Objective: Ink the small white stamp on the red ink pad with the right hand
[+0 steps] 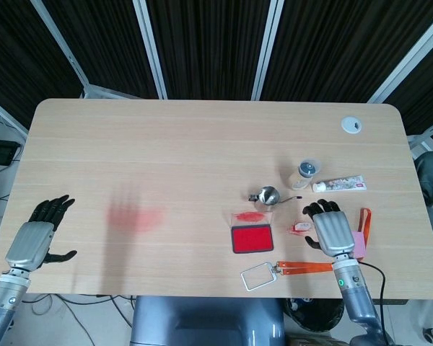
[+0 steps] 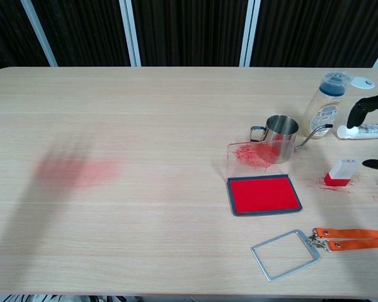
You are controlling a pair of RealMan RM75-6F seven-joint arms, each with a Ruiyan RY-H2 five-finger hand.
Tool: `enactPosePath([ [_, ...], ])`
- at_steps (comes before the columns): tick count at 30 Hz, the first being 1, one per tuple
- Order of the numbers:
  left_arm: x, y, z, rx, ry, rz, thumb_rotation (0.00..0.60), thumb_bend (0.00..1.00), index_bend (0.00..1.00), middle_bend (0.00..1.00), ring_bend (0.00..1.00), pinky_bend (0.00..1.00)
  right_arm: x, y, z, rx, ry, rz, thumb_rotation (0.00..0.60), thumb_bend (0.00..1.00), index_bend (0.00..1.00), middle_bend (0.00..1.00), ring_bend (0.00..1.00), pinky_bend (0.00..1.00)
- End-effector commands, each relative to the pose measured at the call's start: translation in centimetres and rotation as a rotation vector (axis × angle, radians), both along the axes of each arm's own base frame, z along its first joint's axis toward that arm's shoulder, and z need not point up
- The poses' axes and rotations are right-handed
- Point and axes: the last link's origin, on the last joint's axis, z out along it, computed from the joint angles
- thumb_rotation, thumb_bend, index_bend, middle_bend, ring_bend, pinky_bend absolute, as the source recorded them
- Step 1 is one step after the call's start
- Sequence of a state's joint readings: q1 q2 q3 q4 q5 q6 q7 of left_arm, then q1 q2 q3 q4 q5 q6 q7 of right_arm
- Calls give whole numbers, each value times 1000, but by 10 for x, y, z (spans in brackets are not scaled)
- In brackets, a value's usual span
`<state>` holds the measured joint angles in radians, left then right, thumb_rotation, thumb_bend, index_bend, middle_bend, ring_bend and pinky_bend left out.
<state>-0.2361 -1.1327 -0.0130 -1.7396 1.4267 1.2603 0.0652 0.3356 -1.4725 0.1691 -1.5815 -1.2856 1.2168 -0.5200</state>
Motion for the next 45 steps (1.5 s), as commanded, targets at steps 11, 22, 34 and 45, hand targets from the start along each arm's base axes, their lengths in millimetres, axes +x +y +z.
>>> enactPosePath([
  [11, 0, 1, 0, -14, -12, 11, 600, 11, 0, 0, 0, 0, -6, -13, -28, 31, 8, -60, 600, 278, 431, 385, 250, 270],
  [22, 0, 1, 0, -22, -14, 19, 600, 11, 0, 0, 0, 0, -17, -18, -36, 42, 15, -104, 600, 314, 462, 400, 252, 270],
  [34, 0, 2, -1, -23, -16, 24, 600, 11, 0, 0, 0, 0, -21, -20, -44, 53, 12, -126, 600, 366, 488, 416, 252, 270],
  [45, 0, 2, -1, -25, -20, 26, 600, 11, 0, 0, 0, 0, -26, -21, -49, 62, 14, -154, 600, 391, 507, 425, 252, 270],
])
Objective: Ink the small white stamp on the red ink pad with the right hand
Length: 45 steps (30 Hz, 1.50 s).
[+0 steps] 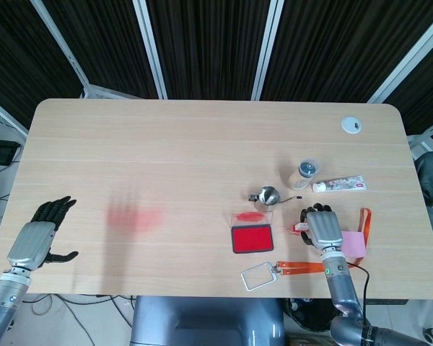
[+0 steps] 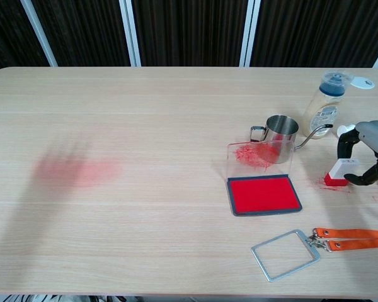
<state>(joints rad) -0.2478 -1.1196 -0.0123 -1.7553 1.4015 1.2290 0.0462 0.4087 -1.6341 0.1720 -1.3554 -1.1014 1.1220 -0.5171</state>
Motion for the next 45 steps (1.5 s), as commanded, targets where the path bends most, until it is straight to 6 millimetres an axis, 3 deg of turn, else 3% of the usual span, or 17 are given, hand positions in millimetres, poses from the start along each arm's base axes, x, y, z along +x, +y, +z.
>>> enactPosePath([
  [1, 0, 0, 0, 0, 0, 1, 600, 11, 0, 0, 0, 0, -1, -1, -1, 3, 0, -6, 600, 394, 508, 426, 252, 270],
  [19, 0, 0, 0, -2, -1, 5, 600, 11, 0, 0, 0, 0, -3, -1, -7, 16, 11, -20, 600, 506, 547, 453, 256, 270],
  [27, 0, 0, 0, -2, -1, 4, 600, 11, 0, 0, 0, 0, -3, -1, -8, 18, 15, -21, 600, 530, 600, 511, 277, 270],
  [45, 0, 0, 0, -2, -1, 7, 600, 11, 0, 0, 0, 0, 5, 7, 5, 11, -9, 42, 600, 556, 651, 566, 303, 293],
])
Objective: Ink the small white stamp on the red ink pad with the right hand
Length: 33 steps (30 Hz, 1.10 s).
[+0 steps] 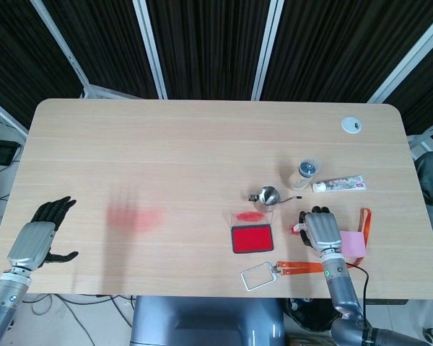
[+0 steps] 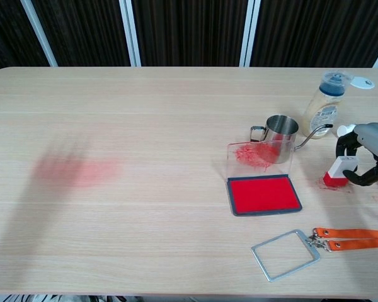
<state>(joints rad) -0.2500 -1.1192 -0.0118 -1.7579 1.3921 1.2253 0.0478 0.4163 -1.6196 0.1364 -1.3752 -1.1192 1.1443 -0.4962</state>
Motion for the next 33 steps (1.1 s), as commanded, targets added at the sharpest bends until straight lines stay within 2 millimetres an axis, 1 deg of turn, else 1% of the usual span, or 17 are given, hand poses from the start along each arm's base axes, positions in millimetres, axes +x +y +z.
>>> enactPosePath([
  [1, 0, 0, 0, 1, 0, -1, 600, 11, 0, 0, 0, 0, 3, 4, 6, -2, -5, 24, 600, 556, 653, 568, 305, 296],
  [5, 0, 0, 0, 0, 1, -3, 600, 11, 0, 0, 0, 0, 6, 11, 13, -3, -6, 56, 600, 564, 662, 574, 332, 323],
  [9, 0, -1, 0, 1, 5, -7, 600, 11, 0, 0, 0, 0, 9, 20, 17, -2, -9, 83, 600, 588, 695, 600, 424, 431],
  [12, 0, -1, 0, 2, 7, -9, 600, 11, 0, 0, 0, 0, 11, 26, 19, 0, -15, 100, 600, 596, 709, 614, 459, 467],
  [15, 0, -1, 0, 6, 8, -10, 600, 11, 0, 0, 0, 0, 14, 29, 19, -1, -22, 108, 600, 596, 722, 625, 474, 493],
  [22, 0, -2, 1, 13, 6, -14, 600, 11, 0, 0, 0, 0, 24, 32, 18, 2, -37, 126, 600, 597, 724, 626, 475, 493],
  [25, 0, -2, 0, 12, 6, -15, 600, 11, 0, 0, 0, 0, 32, 36, 16, 14, -51, 127, 600, 597, 727, 627, 476, 494],
  [28, 1, -2, 0, 11, 5, -16, 600, 11, 0, 0, 0, 0, 41, 39, 12, 28, -81, 107, 600, 597, 735, 635, 484, 500],
  [33, 1, -2, 0, 12, 2, -19, 600, 11, 0, 0, 0, 0, 59, 42, -1, 56, -141, 95, 600, 597, 736, 636, 485, 509],
])
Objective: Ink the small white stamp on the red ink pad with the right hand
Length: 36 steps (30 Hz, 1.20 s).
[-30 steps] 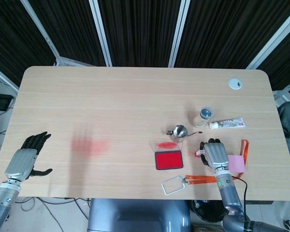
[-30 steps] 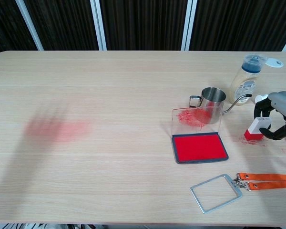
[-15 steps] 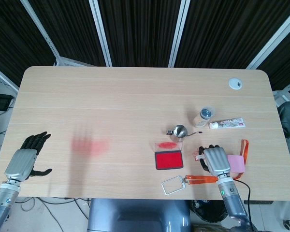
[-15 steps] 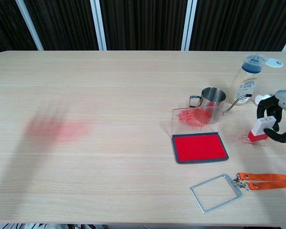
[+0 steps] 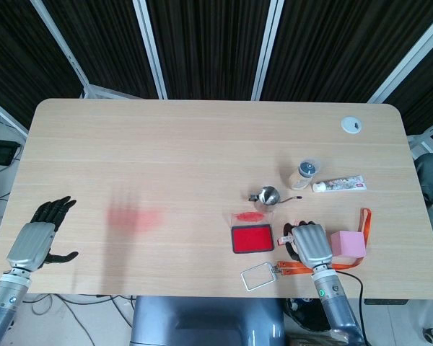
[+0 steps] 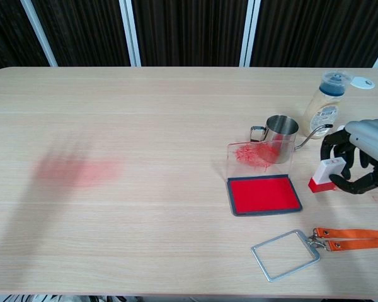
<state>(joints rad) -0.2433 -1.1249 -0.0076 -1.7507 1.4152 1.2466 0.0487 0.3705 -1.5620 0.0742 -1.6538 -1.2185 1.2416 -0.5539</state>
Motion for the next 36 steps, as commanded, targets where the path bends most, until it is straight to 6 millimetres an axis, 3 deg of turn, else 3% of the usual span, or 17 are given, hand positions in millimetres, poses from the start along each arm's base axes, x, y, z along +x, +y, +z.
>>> enactPosePath([
  [1, 0, 0, 0, 0, -2, 0, 600, 11, 0, 0, 0, 0, 12, 2, -9, 20, -39, -2, 600, 597, 736, 636, 485, 509],
  [15, 0, 1, 1, -4, -11, 2, 600, 11, 0, 0, 0, 0, 38, -4, -48, 37, -100, -10, 600, 598, 745, 640, 486, 509],
  [36, -1, 2, 1, -8, -17, 12, 600, 11, 0, 0, 0, 0, 32, -15, -63, 18, -97, -64, 600, 601, 750, 646, 490, 509],
])
